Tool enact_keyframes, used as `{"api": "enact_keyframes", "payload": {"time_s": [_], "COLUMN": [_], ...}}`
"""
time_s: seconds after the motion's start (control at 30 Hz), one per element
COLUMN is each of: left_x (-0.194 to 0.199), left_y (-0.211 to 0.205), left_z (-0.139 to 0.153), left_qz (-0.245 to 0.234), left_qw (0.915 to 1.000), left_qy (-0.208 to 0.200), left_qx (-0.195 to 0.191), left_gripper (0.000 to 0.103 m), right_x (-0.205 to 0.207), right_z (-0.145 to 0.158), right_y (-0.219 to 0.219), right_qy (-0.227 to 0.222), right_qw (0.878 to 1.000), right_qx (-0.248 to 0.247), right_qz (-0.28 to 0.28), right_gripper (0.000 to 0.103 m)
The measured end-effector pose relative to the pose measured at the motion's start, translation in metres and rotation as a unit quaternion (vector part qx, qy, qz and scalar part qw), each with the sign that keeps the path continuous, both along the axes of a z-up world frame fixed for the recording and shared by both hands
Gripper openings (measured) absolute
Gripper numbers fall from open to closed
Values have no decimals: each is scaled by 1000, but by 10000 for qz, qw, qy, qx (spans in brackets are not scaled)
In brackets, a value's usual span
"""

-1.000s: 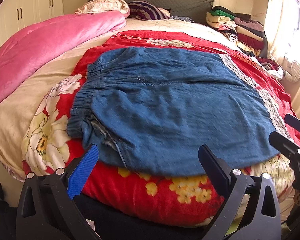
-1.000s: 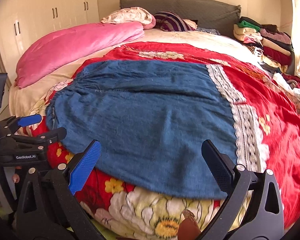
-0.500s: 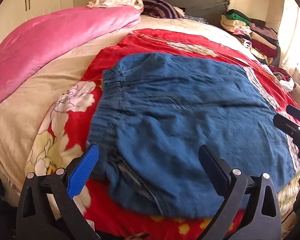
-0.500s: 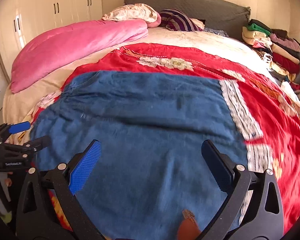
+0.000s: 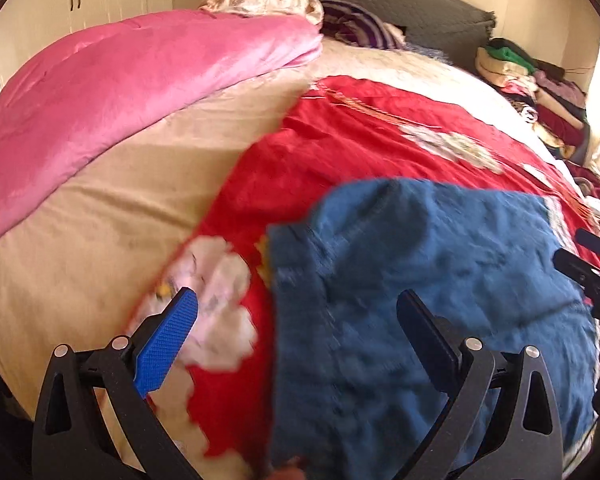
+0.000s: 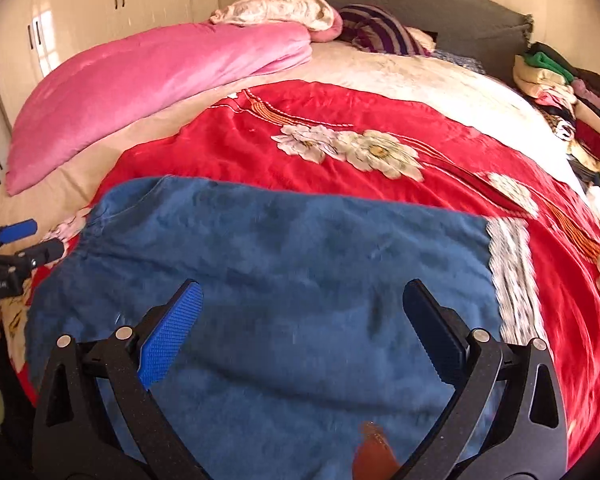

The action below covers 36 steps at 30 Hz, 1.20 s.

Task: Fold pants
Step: 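Grasp the elastic waistband with the left tool while the right tool grasps the denim leg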

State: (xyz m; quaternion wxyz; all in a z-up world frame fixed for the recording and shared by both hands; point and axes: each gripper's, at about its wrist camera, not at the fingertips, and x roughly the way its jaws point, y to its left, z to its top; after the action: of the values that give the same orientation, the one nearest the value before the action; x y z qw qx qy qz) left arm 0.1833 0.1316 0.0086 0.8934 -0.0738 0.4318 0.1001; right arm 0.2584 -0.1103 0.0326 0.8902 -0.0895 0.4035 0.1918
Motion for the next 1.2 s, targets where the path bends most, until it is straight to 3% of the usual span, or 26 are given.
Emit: {"api": "enact_keyframes", "payload": {"time_s": [0.27,0.47,0.5,0.53,0.6,0.63,0.73,1.03,1.07,1.1,1.17,1.2], "left_x": [50,68,69,70,69,68,62,24,21,17,10,7], "left_y": [21,15,16,15,14,13,7,0,-1,-2,-5,-7], "left_z": [-27,-43,-44,-44,-44,-43,-38,-8,-6,-4,0,1], "left_qz": [-207,-356,-408,-474,-676,-686,-737,-971,-1002,-1025,-1079,-1097], "left_qw": [9990,9984,9983,9981,9968,9970,9971,9938,9933,9928,9919,9917], "left_qy": [382,438,409,384,302,253,57,-509,-539,-577,-628,-644], "left_qx": [-122,82,21,-50,-308,-270,-172,-171,-186,-207,-236,-191], "left_gripper": [99,97,90,71,51,46,39,37,37,37,36,36], "right_x": [48,74,77,81,83,84,81,73,72,71,69,68], "right_z": [-2,-22,-27,-32,-38,-40,-42,-40,-40,-40,-42,-42], "right_y": [32,59,64,68,74,77,85,107,108,110,115,116], "right_qy": [-173,-73,-57,-28,17,15,-64,-295,-317,-323,-180,-121], "right_qw": [9976,9926,9917,9906,9892,9883,9859,9757,9745,9732,9700,9690], "right_qx": [-118,-623,-735,-836,-899,-945,-1032,-1273,-1280,-1287,-1218,-1176], "right_qz": [662,1038,1057,1086,1156,1198,1312,1760,1817,1880,2097,2170], "right_gripper": [95,95,95,95,95,95,95,94,92,83,59,42]}}
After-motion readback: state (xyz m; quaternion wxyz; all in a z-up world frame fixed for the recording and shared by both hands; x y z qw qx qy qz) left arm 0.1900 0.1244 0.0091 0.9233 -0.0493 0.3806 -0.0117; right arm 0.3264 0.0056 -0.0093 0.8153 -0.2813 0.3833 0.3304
